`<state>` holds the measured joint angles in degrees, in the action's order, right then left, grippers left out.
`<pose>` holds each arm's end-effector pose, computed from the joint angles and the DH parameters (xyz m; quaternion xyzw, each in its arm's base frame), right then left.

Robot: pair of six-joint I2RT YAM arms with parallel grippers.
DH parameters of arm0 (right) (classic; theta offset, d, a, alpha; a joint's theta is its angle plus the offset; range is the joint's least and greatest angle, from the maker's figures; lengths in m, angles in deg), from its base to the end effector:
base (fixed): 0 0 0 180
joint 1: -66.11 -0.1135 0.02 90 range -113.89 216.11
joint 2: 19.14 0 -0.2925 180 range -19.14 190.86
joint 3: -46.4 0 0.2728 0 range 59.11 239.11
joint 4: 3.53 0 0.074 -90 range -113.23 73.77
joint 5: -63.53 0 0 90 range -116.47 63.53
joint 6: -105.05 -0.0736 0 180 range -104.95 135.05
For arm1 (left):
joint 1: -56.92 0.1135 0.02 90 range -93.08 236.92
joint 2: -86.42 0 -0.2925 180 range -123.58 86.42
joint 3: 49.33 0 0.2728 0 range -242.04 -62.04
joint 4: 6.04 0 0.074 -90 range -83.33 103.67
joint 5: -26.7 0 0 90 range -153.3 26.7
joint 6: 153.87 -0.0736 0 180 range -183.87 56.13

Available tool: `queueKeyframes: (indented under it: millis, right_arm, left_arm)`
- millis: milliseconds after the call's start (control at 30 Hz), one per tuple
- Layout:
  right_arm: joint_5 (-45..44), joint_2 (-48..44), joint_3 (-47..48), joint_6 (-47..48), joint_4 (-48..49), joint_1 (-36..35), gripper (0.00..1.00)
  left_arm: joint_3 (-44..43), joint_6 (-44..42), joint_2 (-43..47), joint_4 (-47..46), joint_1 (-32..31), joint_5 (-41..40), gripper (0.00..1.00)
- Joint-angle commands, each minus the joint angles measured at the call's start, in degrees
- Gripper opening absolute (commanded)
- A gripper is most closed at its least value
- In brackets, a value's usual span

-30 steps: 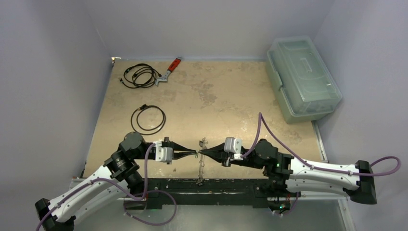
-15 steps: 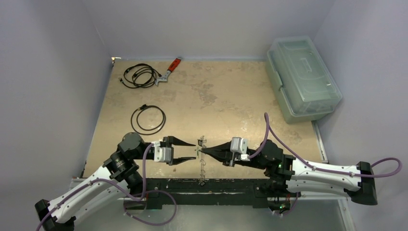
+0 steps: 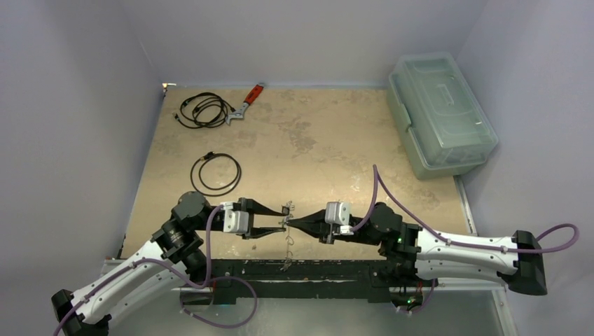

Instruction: Put the keys on the keyring

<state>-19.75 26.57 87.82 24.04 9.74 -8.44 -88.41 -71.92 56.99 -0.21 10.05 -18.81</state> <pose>0.0538 0.2269 0.3254 -0.4652 0.4540 0.4429 0.6175 0.0720 -0.1523 0.3114 0.5369 0.4336 -0.4685 0.5516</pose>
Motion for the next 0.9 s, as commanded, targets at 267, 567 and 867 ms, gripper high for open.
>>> queueKeyframes:
  millis: [267,567,867]
  right_arm:
    - [1.5,0.2,3.2,0.4,7.1,0.0,0.0]
    - [1.9,0.3,2.8,0.4,7.5,0.0,0.0]
    - [2.6,0.5,2.5,0.1,8.4,0.0,0.0]
  left_arm:
    - [-1.2,0.7,-0.4,-1.4,0.4,1.1,0.23]
    - [-1.5,1.4,-1.0,-1.6,0.4,1.0,0.2]
    - [-1.8,1.4,-1.6,-1.2,0.4,1.1,0.17]
